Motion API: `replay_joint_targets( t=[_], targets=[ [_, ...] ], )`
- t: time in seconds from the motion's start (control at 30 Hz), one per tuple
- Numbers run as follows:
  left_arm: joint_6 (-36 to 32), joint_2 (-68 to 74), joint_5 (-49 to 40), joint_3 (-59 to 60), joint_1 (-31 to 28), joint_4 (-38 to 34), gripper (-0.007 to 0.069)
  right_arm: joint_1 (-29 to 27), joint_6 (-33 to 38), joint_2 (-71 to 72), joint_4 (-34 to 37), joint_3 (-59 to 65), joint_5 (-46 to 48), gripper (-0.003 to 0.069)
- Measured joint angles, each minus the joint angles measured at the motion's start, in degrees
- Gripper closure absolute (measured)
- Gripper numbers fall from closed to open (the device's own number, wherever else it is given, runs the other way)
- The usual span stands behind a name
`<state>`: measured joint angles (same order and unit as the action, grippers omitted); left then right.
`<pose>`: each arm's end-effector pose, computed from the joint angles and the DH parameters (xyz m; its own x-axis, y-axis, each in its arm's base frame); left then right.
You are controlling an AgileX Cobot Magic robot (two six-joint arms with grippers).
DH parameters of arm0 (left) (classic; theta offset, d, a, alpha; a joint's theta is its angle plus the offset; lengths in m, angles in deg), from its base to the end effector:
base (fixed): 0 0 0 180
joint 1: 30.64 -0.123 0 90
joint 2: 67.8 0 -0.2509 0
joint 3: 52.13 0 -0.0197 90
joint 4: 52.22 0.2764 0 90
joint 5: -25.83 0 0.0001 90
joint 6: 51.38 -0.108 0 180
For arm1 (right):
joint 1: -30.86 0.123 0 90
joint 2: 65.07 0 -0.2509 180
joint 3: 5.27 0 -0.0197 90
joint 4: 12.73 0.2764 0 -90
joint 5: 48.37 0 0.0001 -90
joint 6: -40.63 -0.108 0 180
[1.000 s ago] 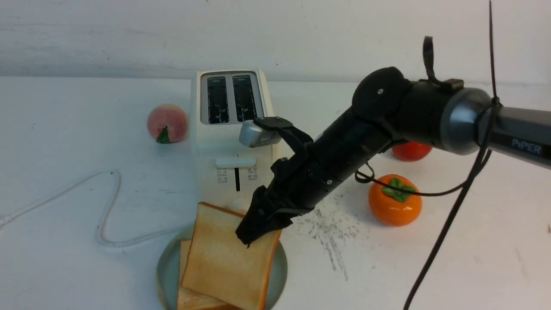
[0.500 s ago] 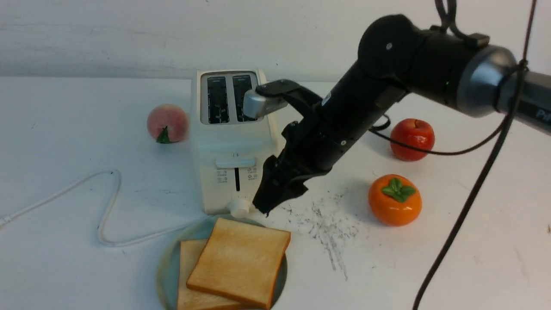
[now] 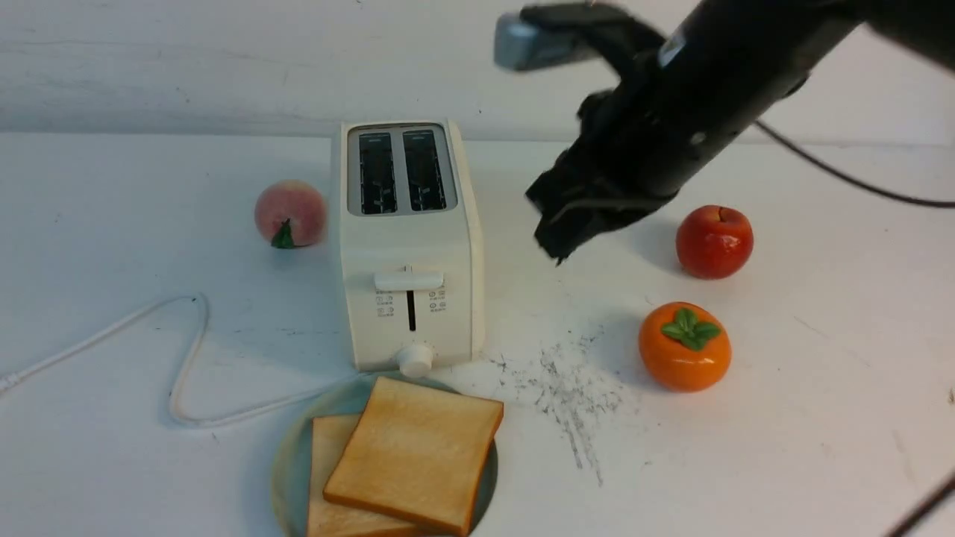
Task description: Take toasted bread from bread machine on white table place on plate.
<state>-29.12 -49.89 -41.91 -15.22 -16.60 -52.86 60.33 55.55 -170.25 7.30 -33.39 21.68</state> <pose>0.0645 -0.0173 0.3173 -0.5784 -0.2498 -0.7765 0.0321 0.9442 -0.3277 0.3206 0.2211 0.3615 -0.6297 -0.5040 -0.5912 -0.7152 0.6732 0.1879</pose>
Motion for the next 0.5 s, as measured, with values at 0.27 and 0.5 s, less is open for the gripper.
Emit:
replay_joint_targets(
  t=[0.27,0.5],
  targets=[
    [0.0,0.0,5.84,0.78,0.0,0.0,0.0638,0.0,-6.7,23.47,-7.46,3.26,-2.1,0.0664],
    [0.0,0.0,15.76,7.44,0.0,-2.63,0.0638,0.0,-17.64,53.24,-19.68,31.61,-19.8,0.0664]
  ],
)
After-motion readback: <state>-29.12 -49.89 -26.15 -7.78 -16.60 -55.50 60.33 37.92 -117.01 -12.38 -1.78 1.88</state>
